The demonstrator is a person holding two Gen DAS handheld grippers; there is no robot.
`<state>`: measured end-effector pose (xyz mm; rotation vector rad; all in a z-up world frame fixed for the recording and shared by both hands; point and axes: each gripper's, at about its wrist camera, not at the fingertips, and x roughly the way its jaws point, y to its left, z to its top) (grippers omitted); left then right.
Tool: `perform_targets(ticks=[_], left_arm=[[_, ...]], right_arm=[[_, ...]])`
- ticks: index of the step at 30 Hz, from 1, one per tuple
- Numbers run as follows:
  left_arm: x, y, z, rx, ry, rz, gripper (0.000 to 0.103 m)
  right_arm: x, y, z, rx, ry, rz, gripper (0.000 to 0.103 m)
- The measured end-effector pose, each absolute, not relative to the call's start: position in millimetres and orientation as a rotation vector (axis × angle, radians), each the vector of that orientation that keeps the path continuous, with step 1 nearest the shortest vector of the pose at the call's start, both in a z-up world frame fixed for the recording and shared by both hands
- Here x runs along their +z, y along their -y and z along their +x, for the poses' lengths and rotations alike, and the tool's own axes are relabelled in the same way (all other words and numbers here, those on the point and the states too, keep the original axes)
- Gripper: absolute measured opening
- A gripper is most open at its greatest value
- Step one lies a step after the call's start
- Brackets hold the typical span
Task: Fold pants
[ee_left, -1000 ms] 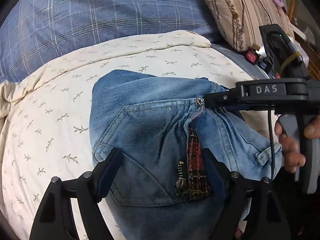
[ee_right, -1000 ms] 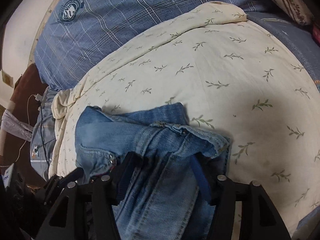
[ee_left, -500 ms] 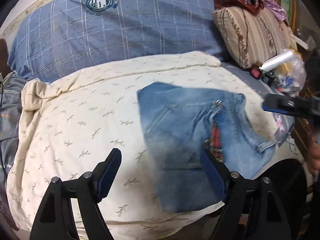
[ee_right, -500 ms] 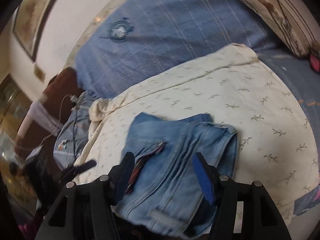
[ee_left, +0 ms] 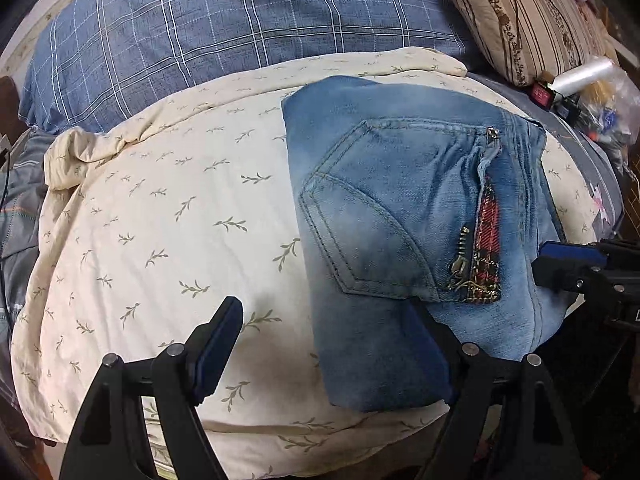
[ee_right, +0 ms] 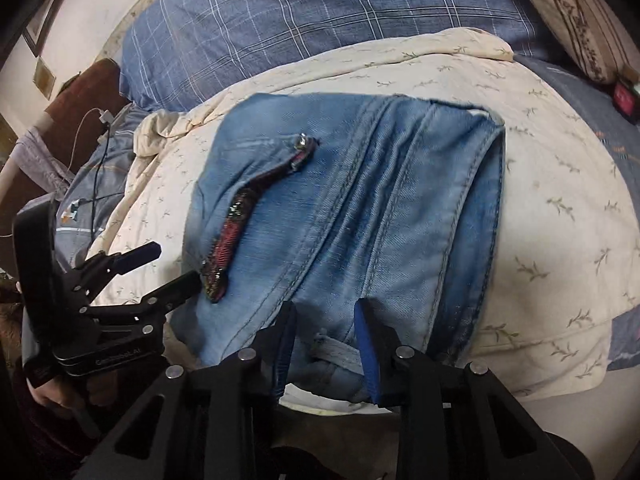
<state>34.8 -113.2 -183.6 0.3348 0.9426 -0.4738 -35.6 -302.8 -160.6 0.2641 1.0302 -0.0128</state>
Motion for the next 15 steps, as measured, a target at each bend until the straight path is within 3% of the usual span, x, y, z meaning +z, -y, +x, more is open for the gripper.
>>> perform_targets(ticks=[15], left_arm=[[-130.1, 112.4, 21.1, -0.416, -0.785, 0.351, 0.083]], right_arm=[[-87.6, 309.1, -50.2, 0.005, -0.849, 0.253, 0.038]])
